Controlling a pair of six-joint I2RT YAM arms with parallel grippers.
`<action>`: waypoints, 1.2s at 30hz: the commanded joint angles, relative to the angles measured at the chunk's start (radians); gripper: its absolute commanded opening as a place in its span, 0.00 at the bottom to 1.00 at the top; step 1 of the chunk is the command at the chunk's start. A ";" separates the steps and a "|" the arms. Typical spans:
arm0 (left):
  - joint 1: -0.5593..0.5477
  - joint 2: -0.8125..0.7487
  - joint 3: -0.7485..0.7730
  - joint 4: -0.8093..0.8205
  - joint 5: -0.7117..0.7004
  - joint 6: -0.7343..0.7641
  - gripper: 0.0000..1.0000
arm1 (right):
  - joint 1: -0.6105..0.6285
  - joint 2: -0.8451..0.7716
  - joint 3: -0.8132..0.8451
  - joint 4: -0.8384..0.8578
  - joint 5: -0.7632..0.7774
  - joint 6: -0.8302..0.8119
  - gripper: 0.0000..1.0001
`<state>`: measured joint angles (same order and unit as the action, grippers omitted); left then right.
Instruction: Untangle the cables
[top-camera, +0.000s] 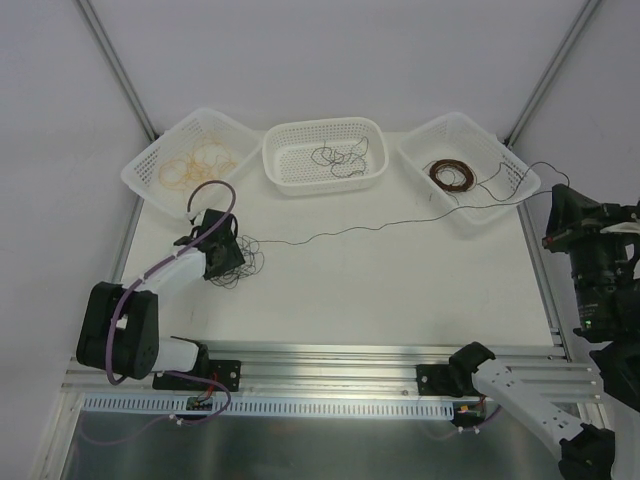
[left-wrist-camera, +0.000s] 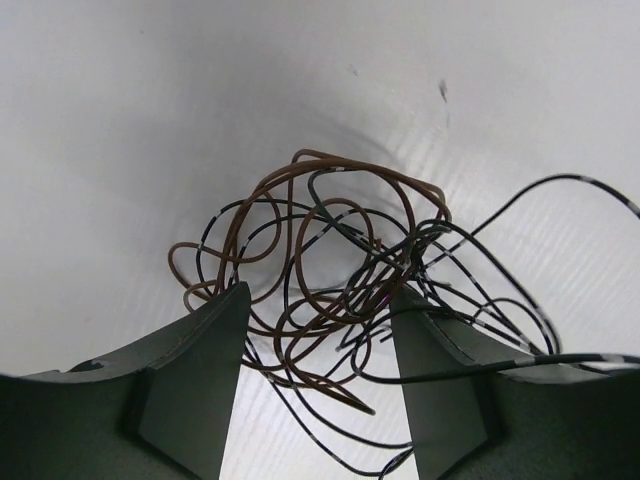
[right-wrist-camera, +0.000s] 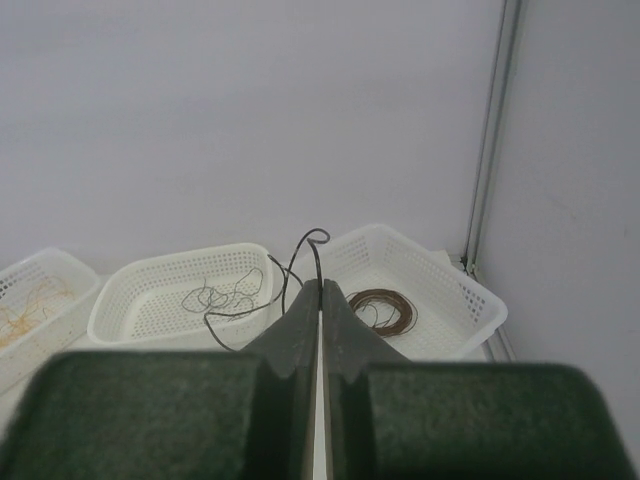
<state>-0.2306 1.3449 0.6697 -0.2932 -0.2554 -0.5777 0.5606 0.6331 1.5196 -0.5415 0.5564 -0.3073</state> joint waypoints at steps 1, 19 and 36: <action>0.039 -0.017 0.034 -0.021 -0.050 -0.024 0.59 | -0.004 -0.013 0.031 0.052 0.051 -0.039 0.01; 0.149 0.034 0.094 -0.024 -0.039 -0.008 0.74 | 0.080 -0.095 0.068 0.046 0.065 -0.090 0.01; -0.039 -0.154 -0.002 -0.006 0.182 0.018 0.72 | 0.102 0.302 -0.565 0.063 -0.440 0.292 0.08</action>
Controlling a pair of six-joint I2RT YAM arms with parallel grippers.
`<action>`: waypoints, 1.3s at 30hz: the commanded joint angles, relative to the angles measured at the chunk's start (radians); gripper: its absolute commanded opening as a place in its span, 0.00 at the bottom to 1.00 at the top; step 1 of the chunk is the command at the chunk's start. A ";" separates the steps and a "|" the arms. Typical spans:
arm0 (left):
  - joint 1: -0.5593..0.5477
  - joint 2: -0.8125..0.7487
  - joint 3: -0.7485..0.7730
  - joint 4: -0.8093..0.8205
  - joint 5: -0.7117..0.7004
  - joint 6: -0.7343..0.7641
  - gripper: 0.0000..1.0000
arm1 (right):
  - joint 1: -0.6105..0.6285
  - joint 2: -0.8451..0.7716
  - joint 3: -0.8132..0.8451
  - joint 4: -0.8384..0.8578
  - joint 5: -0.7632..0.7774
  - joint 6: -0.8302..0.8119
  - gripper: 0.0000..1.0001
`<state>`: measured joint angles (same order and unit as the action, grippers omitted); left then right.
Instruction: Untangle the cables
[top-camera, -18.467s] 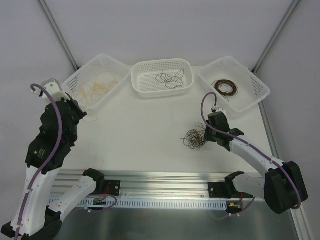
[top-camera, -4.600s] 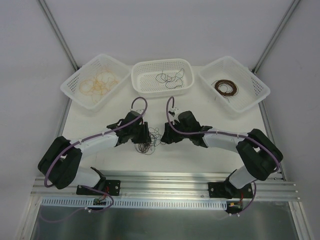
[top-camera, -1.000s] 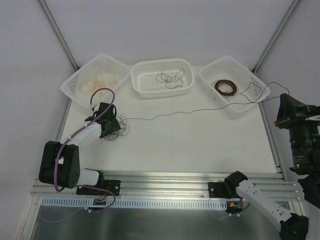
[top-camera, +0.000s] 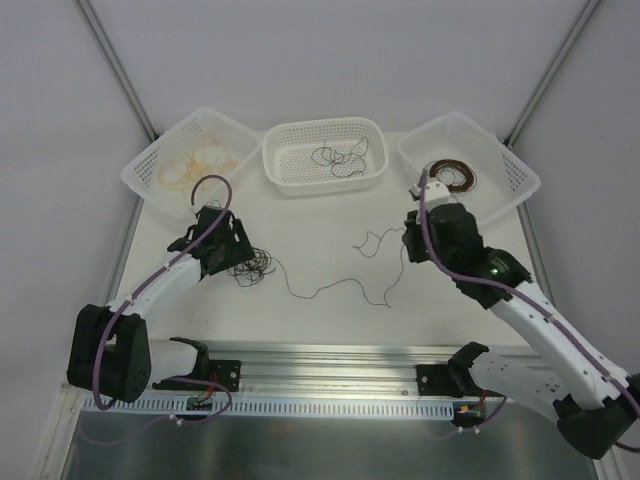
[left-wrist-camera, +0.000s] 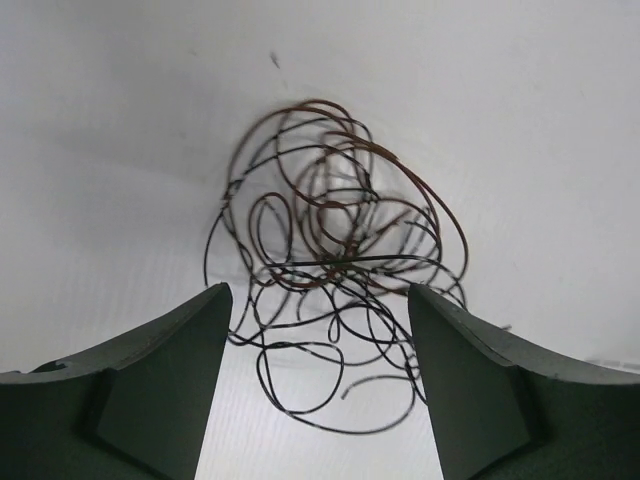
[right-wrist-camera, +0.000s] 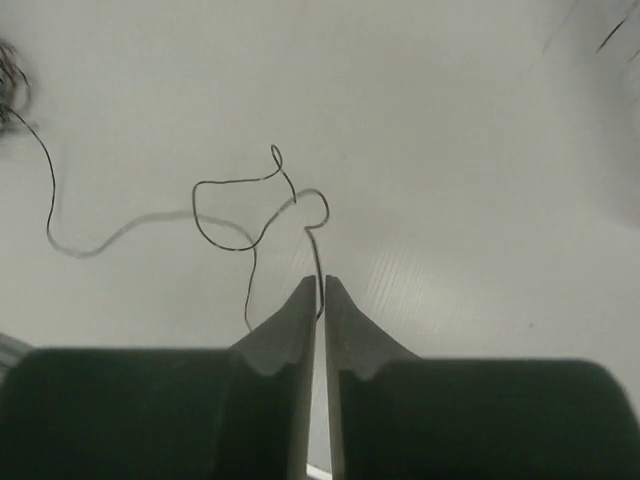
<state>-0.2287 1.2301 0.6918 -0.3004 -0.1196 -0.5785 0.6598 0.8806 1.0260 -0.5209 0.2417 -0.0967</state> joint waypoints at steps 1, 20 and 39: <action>-0.067 -0.044 -0.028 0.003 0.047 0.019 0.71 | 0.003 0.081 -0.095 0.082 -0.130 0.084 0.10; -0.127 -0.080 -0.095 0.038 0.081 0.002 0.69 | 0.159 0.702 0.104 0.447 -0.695 -0.115 0.67; -0.130 -0.073 -0.101 0.050 0.100 -0.009 0.69 | 0.202 1.106 0.238 0.676 -0.762 -0.070 0.47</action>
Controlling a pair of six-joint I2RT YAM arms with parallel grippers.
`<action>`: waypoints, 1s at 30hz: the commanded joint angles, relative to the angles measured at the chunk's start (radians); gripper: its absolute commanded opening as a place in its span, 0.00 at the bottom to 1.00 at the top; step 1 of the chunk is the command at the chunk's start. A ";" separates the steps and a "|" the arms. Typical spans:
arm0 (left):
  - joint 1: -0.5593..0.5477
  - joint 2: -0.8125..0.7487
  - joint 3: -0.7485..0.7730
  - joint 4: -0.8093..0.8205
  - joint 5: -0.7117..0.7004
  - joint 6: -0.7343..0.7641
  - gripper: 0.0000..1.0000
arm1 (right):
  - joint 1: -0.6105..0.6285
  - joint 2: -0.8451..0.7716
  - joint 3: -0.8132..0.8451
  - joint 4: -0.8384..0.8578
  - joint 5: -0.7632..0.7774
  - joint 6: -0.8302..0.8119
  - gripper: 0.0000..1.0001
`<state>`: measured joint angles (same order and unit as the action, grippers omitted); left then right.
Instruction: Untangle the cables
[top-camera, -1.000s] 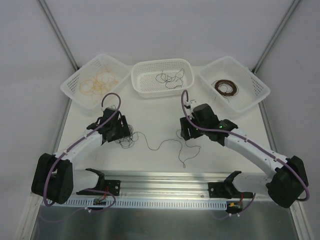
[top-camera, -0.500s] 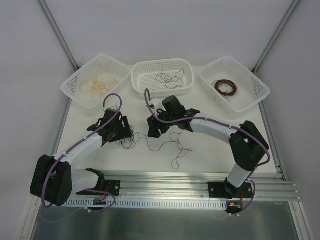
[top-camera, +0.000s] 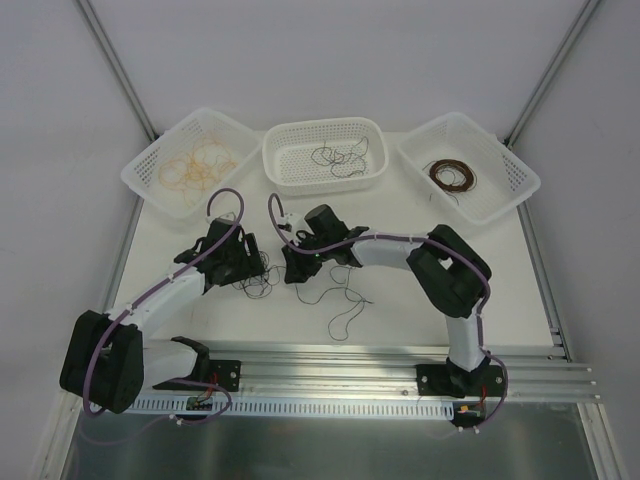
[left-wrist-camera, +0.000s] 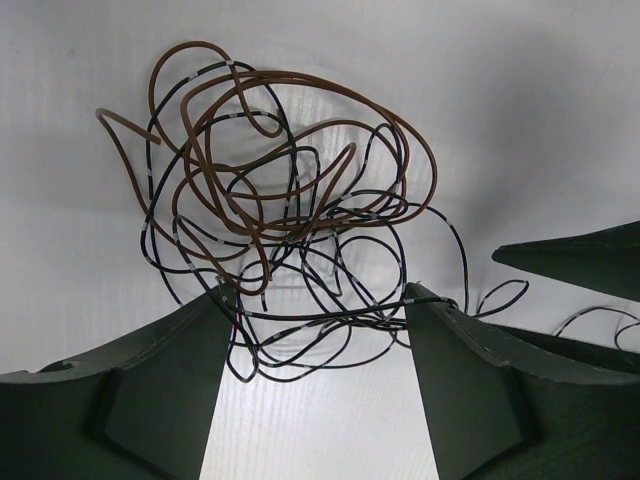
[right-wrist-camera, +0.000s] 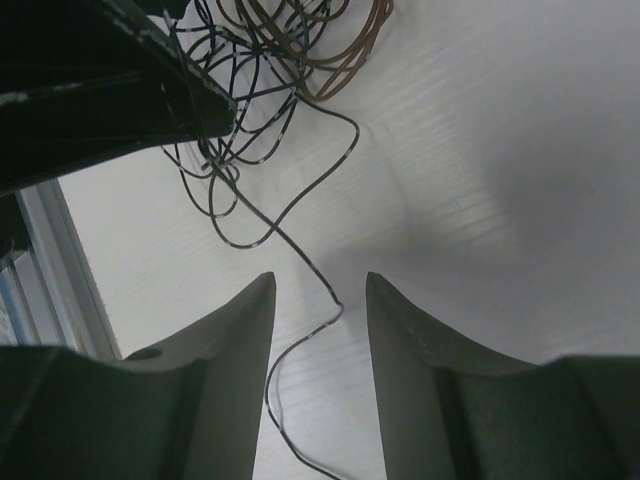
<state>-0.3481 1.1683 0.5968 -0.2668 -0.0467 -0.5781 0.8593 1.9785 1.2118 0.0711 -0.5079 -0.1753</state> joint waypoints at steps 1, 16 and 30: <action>-0.011 -0.009 -0.006 0.017 0.025 -0.011 0.69 | 0.003 0.017 0.060 0.084 -0.009 0.008 0.44; -0.011 0.169 0.044 0.024 -0.054 0.000 0.69 | 0.018 -0.352 -0.003 -0.066 -0.046 -0.085 0.01; -0.005 0.263 0.092 0.015 -0.127 0.017 0.68 | 0.004 -0.819 0.031 -0.293 0.187 -0.193 0.01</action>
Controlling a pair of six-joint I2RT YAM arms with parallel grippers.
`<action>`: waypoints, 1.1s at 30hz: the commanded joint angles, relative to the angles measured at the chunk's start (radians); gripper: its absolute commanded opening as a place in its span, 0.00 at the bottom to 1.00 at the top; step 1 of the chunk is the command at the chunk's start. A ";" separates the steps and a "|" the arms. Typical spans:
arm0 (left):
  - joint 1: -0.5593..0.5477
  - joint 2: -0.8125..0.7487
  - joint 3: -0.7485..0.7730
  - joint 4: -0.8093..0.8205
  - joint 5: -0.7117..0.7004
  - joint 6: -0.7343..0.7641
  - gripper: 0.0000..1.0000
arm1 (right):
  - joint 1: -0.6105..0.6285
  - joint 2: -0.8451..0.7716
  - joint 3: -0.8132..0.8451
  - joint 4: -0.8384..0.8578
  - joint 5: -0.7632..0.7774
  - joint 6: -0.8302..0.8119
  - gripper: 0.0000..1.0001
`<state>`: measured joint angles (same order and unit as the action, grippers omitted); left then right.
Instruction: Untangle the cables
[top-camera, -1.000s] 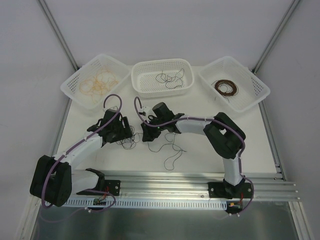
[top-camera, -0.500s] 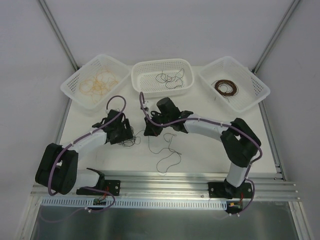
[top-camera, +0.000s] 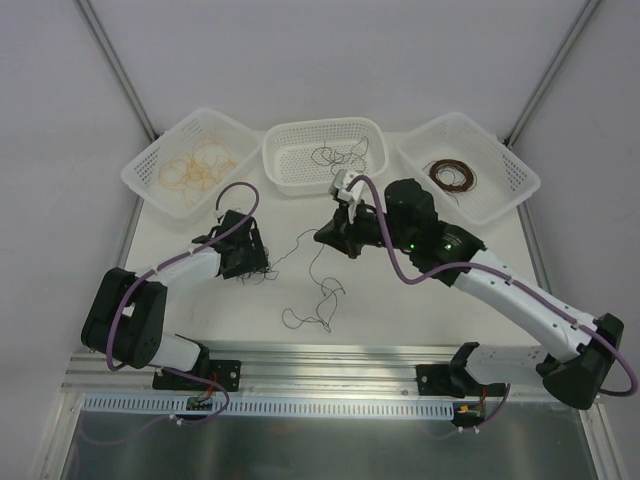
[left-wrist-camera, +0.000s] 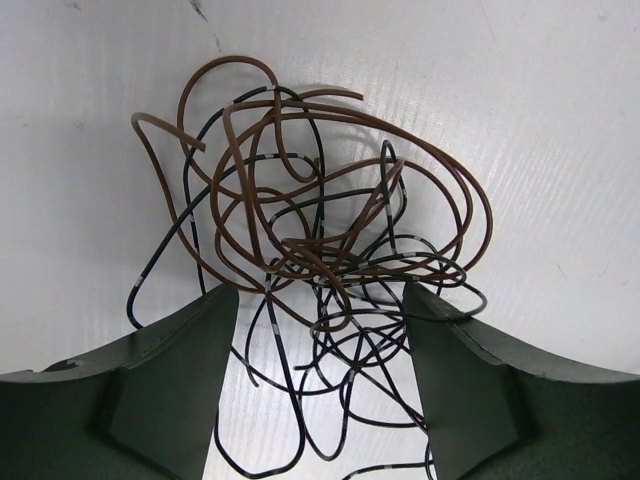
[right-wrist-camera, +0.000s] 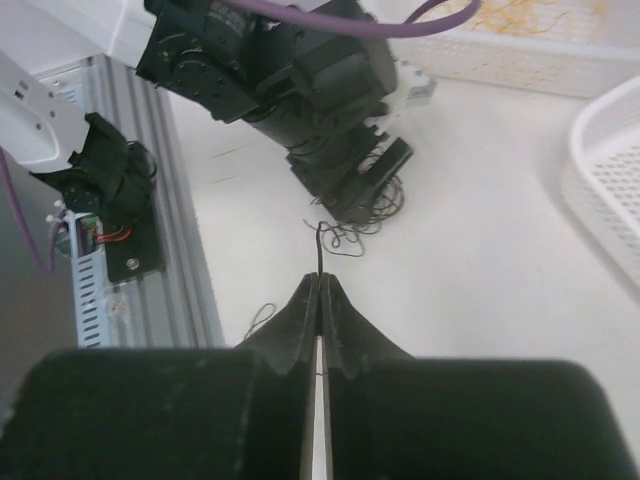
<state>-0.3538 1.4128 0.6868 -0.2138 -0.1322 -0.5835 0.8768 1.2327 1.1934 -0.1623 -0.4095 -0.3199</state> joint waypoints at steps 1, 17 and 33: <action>0.006 0.017 0.000 -0.038 -0.047 0.022 0.68 | -0.019 -0.091 0.049 -0.066 0.142 -0.048 0.01; 0.088 0.018 0.019 -0.059 -0.075 0.036 0.69 | -0.217 -0.326 0.285 -0.166 0.290 -0.042 0.01; 0.248 0.034 0.103 -0.110 -0.161 0.019 0.71 | -0.262 -0.320 0.528 -0.163 0.489 -0.094 0.01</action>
<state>-0.1337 1.4288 0.7486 -0.2893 -0.2340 -0.5758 0.6235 0.9173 1.6569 -0.3824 0.0090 -0.3912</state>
